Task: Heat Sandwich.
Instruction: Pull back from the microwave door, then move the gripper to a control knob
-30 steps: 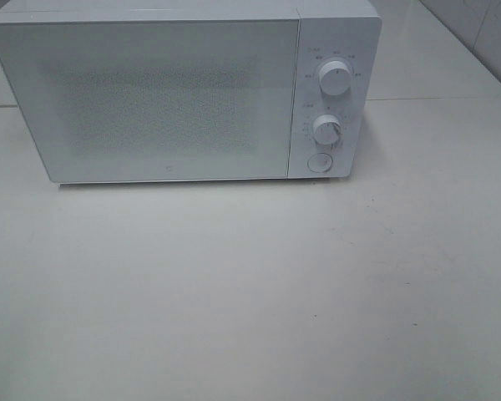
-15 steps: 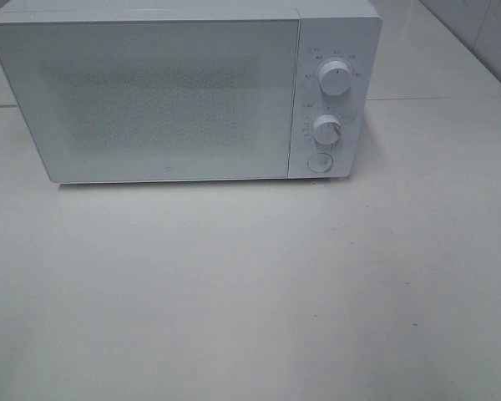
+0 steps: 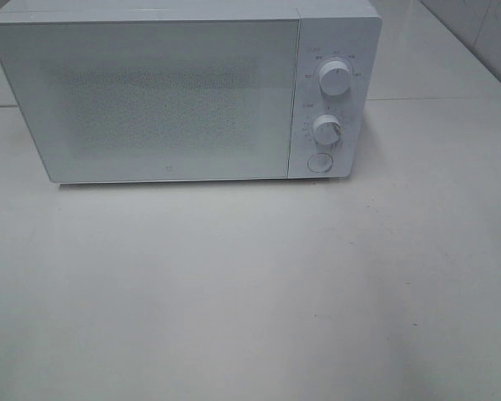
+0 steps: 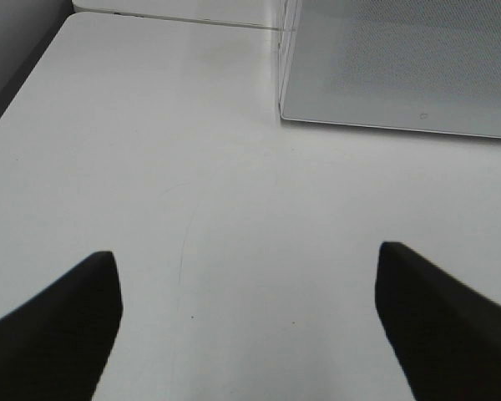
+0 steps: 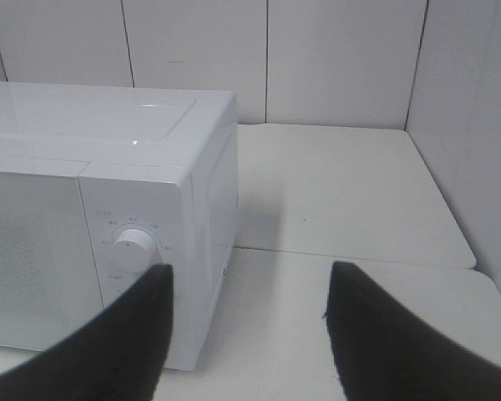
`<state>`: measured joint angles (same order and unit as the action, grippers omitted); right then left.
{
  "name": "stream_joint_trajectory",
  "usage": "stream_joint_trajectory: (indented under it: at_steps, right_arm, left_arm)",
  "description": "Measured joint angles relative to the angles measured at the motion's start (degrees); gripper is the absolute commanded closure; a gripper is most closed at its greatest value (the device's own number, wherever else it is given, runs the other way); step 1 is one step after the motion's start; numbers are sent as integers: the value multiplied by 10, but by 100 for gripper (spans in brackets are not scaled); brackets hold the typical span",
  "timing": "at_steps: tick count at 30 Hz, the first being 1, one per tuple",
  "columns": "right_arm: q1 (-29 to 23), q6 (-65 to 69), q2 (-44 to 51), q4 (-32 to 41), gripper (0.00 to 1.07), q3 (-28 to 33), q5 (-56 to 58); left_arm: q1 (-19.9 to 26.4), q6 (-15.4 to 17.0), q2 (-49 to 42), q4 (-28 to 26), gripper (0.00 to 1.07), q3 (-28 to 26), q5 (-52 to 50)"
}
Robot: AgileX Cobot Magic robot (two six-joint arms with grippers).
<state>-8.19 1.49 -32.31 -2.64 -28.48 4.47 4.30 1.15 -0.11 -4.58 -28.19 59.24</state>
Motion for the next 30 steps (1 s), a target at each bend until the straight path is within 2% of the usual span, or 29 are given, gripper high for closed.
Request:
stream_joint_trajectory:
  at_steps: [1,4,9,14,21,24,28,30]
  right_arm:
    - [0,0,0,0,47,0,0]
    - [-21,-10,-62,-17,38,0,-56]
    - [-56,-11,-132,-20,31,0,-119]
    - [-100,-10,-211,-20,31,0,-190]
    - [-132,-9,-277,-19,31,-10,-240]
    - [-143,-7,-296,-3,31,-15,-245]
    - [-175,-15,-354,78,31,-29,-259]
    - [-183,-19,-363,93,31,-31,-261]
  left_arm:
    - [0,0,0,0,30,0,0]
    - [0,0,0,0,30,0,0]
    - [0,0,0,0,30,0,0]
    - [0,0,0,0,30,0,0]
    - [0,0,0,0,30,0,0]
    - [0,0,0,0,30,0,0]
    - [0,0,0,0,30,0,0]
    - [0,0,0,0,30,0,0]
